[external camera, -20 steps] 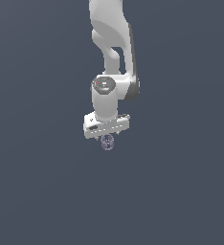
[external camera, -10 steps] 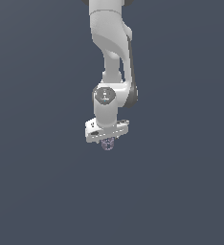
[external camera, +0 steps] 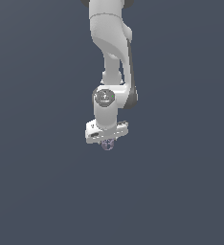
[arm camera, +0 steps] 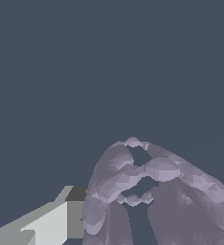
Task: Pick up the object and move it to a goal position.
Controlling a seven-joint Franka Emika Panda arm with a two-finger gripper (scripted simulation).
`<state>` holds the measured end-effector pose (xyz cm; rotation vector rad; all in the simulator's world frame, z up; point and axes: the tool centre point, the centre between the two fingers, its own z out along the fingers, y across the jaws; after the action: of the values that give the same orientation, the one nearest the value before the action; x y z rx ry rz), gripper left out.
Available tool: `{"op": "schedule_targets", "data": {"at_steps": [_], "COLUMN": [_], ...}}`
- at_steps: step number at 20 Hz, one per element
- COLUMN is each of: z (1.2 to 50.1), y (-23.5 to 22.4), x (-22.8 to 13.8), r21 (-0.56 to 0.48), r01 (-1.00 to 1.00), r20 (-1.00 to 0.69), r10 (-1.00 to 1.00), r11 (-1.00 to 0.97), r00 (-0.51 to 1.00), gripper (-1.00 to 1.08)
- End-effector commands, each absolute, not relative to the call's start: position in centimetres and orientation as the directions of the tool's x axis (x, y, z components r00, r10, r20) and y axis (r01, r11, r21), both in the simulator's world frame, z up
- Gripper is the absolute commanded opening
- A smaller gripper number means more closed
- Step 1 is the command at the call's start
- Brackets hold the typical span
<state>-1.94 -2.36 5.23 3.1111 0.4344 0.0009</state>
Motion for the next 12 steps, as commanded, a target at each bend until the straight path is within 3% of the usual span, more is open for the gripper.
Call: {"op": "schedule_targets", "data": {"at_steps": [1,12], "z": [5.1,5.8], "y": [-2.3,-0.4], "x": [-2.0,-1.9], "r21": [0.0,0.001], "r01": [0.275,0.274], "r20": [0.0,0.001], "r10": [0.275,0.274], "r11": [-0.962,-0.962], "r00": [0.962,0.962], "gripper": [-1.0,-1.0]}}
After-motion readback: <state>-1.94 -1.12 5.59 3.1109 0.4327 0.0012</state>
